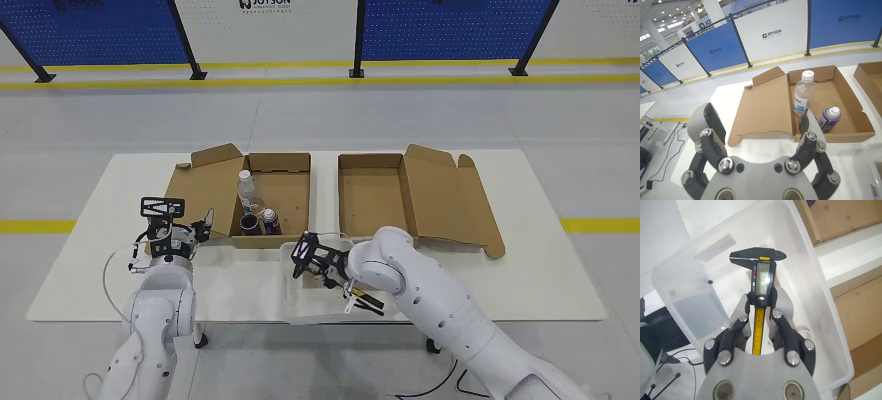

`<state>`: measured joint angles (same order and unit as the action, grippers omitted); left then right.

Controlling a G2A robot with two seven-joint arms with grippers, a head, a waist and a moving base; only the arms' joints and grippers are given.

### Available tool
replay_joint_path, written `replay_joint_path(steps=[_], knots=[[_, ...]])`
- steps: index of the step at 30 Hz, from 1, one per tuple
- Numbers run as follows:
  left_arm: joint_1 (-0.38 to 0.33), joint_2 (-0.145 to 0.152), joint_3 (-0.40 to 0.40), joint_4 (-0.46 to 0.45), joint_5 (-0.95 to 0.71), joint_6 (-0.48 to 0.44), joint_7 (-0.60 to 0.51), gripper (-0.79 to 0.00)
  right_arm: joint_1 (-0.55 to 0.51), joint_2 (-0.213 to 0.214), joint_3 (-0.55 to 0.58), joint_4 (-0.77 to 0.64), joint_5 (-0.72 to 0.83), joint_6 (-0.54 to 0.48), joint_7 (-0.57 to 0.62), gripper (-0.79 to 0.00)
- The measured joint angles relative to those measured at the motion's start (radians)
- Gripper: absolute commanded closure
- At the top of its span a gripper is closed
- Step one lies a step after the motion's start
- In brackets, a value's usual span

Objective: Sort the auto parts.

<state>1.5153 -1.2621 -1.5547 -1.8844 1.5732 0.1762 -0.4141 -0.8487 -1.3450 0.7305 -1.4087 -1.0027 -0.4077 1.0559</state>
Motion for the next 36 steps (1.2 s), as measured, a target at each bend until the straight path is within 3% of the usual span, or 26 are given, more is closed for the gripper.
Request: replay_joint_path(steps=[7, 15, 36], knots=[[0.0, 0.0, 0.0, 0.0, 0.0, 0.0, 0.0, -0.785, -0.075, 0.027, 0.094, -0.067, 0.005, 0.033, -0.093, 0.0], [0.0, 0.0, 0.0, 0.0, 0.0, 0.0, 0.0, -0.785, -0.144, 0.05, 0.173, -0.102, 0.044, -0.006, -0.194, 0.0], [0.0, 0.0, 0.0, 0.0, 0.0, 0.0, 0.0, -0.785, -0.11, 0.071, 0.235, -0.117, -0.006, -0.048, -0.228, 0.0]])
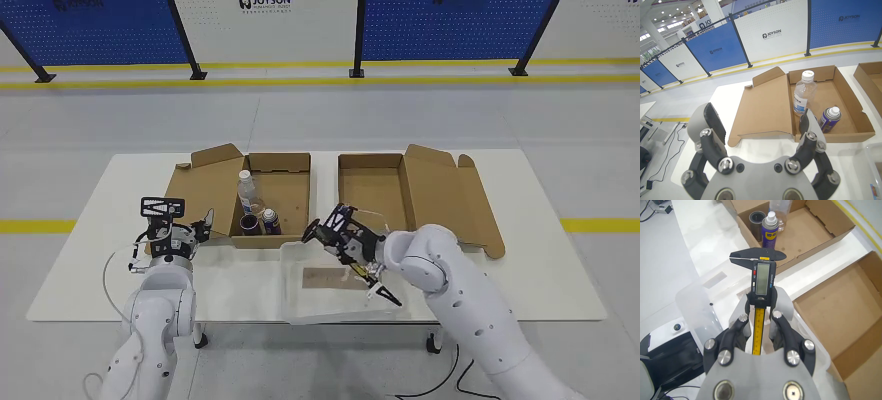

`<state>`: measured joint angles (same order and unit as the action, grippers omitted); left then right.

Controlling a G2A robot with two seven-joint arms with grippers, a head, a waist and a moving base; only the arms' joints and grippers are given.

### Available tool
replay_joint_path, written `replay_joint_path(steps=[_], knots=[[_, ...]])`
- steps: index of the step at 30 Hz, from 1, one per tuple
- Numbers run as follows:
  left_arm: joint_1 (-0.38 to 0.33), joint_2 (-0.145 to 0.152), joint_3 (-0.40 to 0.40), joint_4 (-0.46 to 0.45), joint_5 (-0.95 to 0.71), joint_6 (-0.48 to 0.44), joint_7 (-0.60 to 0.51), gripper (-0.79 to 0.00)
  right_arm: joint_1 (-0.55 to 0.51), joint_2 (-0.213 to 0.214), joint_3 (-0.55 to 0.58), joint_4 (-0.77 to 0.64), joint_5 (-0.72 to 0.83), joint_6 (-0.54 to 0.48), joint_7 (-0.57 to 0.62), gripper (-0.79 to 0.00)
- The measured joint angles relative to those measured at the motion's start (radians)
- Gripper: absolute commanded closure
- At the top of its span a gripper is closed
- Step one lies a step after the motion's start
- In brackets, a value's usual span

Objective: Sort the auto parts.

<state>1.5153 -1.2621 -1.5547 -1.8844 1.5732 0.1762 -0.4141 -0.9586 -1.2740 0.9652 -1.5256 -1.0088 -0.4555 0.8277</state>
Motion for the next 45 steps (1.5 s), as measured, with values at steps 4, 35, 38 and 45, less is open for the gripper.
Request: replay_joint_path(steps=[4, 35, 38, 45], knots=[[0.0, 0.0, 0.0, 0.0, 0.0, 0.0, 0.0, -0.785, 0.04, -0.002, 0.009, 0.012, 0.004, 0.005, -0.013, 0.0], [0.0, 0.0, 0.0, 0.0, 0.0, 0.0, 0.0, -0.785, 0.393, -0.045, 0.049, 0.587, 0.02, 0.204, -0.204, 0.0], [0.0, 0.0, 0.0, 0.0, 0.0, 0.0, 0.0, -0.785, 0.414, -0.057, 0.032, 0.646, 0.032, 0.217, -0.228, 0.0], [0.0, 0.0, 0.0, 0.0, 0.0, 0.0, 0.0, -0.785, 0.449, -0.09, -0.01, 0.79, 0.062, 0.251, -0.28, 0.0]])
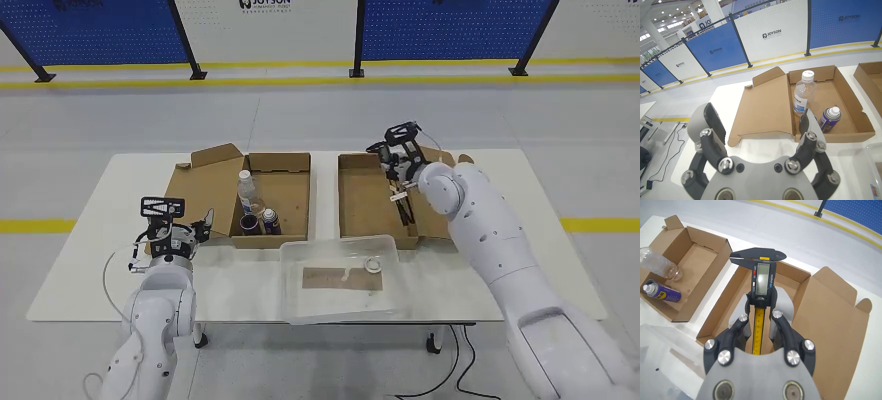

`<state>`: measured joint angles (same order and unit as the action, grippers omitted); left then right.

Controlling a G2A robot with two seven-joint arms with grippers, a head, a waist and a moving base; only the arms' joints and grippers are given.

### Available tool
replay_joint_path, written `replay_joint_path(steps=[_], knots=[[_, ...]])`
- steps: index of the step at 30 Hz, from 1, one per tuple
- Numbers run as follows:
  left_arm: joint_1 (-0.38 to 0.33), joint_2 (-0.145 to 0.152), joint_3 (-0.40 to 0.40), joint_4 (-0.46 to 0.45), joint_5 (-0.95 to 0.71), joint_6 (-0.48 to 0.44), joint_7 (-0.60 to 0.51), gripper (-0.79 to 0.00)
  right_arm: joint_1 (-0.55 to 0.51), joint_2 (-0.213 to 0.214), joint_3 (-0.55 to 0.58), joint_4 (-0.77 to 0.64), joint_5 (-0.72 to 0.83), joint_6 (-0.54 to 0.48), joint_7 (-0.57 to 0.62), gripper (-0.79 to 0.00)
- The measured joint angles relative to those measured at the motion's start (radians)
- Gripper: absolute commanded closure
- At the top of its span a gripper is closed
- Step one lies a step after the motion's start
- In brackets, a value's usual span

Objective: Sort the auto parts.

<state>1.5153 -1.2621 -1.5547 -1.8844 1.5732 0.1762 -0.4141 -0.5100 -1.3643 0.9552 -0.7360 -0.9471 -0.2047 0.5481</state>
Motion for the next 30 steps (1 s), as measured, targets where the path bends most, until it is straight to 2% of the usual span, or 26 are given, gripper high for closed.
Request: replay_joint_path(steps=[8, 10, 18, 22, 23, 30], knots=[[0.0, 0.0, 0.0, 0.0, 0.0, 0.0, 0.0, -0.785, 0.031, -0.034, -0.032, 0.155, 0.035, 0.004, -0.035, 0.0], [0.0, 0.0, 0.0, 0.0, 0.0, 0.0, 0.0, -0.785, 0.038, -0.041, -0.038, 0.184, 0.039, 0.004, -0.042, -0.151], [0.0, 0.0, 0.0, 0.0, 0.0, 0.0, 0.0, -0.785, 0.057, -0.058, -0.048, 0.242, 0.041, 0.005, -0.057, -0.179], [0.0, 0.0, 0.0, 0.0, 0.0, 0.0, 0.0, -0.785, 0.066, -0.06, -0.047, 0.261, 0.04, -0.004, -0.065, -0.262], [0.0, 0.0, 0.0, 0.0, 0.0, 0.0, 0.0, -0.785, 0.067, -0.061, -0.046, 0.264, 0.04, -0.006, -0.065, -0.305], [0.0, 0.0, 0.0, 0.0, 0.0, 0.0, 0.0, -0.785, 0.078, -0.064, -0.046, 0.282, 0.031, -0.016, -0.065, -0.357]])
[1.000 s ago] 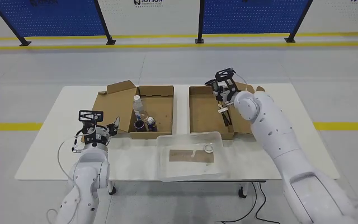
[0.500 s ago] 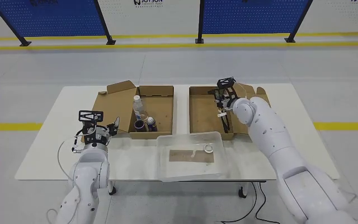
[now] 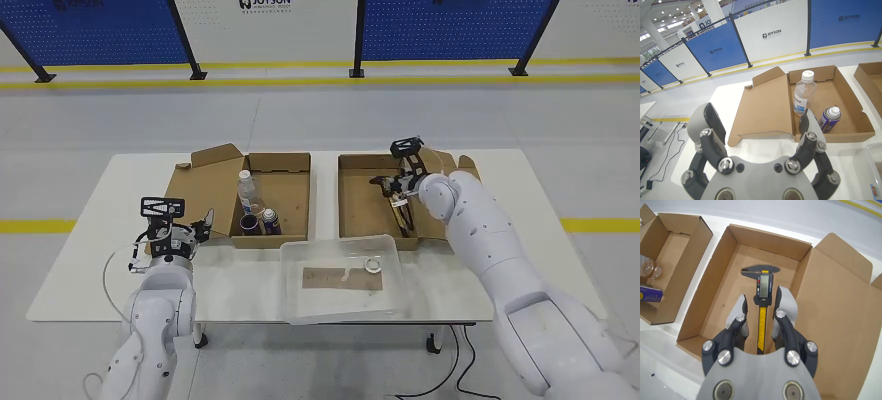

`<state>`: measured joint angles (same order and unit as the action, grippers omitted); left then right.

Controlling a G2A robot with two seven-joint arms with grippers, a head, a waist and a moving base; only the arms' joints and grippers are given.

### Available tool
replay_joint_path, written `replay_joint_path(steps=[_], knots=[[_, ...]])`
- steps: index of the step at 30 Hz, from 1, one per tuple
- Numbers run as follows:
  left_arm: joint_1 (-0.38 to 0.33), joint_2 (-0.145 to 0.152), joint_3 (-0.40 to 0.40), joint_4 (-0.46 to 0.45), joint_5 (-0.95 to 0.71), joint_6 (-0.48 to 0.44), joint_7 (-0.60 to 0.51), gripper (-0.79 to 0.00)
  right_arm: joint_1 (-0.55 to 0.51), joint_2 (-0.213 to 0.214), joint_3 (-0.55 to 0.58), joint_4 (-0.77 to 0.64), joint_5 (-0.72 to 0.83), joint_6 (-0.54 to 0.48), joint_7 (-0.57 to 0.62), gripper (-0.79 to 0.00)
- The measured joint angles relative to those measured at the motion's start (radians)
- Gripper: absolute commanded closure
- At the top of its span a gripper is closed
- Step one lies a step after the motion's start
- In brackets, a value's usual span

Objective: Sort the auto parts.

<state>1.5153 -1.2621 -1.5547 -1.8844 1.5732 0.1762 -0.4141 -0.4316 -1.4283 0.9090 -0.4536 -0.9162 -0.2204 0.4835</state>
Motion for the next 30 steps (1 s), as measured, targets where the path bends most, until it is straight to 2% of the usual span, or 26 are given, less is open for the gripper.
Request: replay_joint_path(steps=[5, 6, 7, 10, 17, 23, 30], knots=[[0.0, 0.0, 0.0, 0.0, 0.0, 0.0, 0.0, -0.785, 0.007, 0.001, 0.001, -0.006, -0.013, -0.008, -0.005, -0.388], [0.0, 0.0, 0.0, 0.0, 0.0, 0.0, 0.0, -0.785, 0.01, 0.002, 0.001, -0.015, -0.021, -0.016, -0.009, -0.554], [0.0, 0.0, 0.0, 0.0, 0.0, 0.0, 0.0, -0.785, 0.013, 0.004, -0.001, -0.024, -0.032, -0.023, -0.012, -0.637], [0.0, 0.0, 0.0, 0.0, 0.0, 0.0, 0.0, -0.785, 0.016, 0.012, -0.004, -0.062, -0.071, -0.052, -0.022, -0.779], [0.0, 0.0, 0.0, 0.0, 0.0, 0.0, 0.0, -0.785, -0.051, 0.041, -0.001, -0.264, -0.154, -0.11, 0.032, -0.785], [0.0, 0.0, 0.0, 0.0, 0.0, 0.0, 0.0, -0.785, -0.187, 0.086, 0.052, -0.548, -0.212, -0.099, 0.153, -0.785], [0.0, 0.0, 0.0, 0.0, 0.0, 0.0, 0.0, -0.785, -0.386, 0.14, 0.165, -0.92, -0.272, -0.079, 0.319, -0.785]])
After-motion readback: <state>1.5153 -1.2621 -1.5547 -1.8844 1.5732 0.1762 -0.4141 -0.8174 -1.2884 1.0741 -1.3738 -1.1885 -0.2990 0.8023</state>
